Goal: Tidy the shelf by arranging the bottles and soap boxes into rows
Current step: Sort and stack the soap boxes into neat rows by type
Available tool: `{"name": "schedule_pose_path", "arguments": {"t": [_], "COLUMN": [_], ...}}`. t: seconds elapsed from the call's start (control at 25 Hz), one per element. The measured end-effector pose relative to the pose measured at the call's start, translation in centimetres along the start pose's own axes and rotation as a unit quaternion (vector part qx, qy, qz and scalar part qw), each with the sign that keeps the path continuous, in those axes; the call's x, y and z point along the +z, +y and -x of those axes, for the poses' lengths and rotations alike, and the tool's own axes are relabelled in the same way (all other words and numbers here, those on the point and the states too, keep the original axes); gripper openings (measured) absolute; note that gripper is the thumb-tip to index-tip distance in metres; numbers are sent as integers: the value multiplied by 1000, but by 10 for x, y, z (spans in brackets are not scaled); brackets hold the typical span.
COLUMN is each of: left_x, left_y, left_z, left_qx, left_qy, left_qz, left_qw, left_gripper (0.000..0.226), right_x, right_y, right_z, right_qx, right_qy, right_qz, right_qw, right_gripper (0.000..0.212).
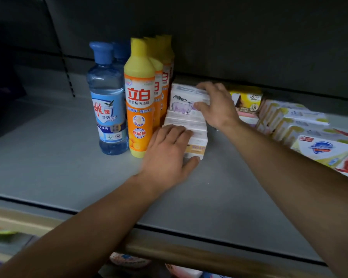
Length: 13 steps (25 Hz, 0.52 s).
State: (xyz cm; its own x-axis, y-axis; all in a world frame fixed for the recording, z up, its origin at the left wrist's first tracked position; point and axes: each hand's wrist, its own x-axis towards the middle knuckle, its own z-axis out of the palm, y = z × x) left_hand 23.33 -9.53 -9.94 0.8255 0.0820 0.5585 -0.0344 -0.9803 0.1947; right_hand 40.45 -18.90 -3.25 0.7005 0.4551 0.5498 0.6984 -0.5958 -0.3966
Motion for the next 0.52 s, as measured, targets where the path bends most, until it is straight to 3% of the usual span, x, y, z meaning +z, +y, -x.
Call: {"name": "schedule_pose_path", "arguments": {"t": [0.2,0.52], "left_x": [0,3], "left_y": [-1,0], "left_z": [-2,-1], "left_qx": [-7,-12], "left_qy": [-5,-9], "left_qz": [3,6], "left_qw": [1000,1000], "left_gripper": [60,59], "right_x": [17,19], "right_y": [8,11], "right_z": [-7,-12], "right_qx": [-59,-44], "right_qy": [48,46], "right_qz": [125,149], "right_qw": [989,987], "right_gripper": [47,47]}}
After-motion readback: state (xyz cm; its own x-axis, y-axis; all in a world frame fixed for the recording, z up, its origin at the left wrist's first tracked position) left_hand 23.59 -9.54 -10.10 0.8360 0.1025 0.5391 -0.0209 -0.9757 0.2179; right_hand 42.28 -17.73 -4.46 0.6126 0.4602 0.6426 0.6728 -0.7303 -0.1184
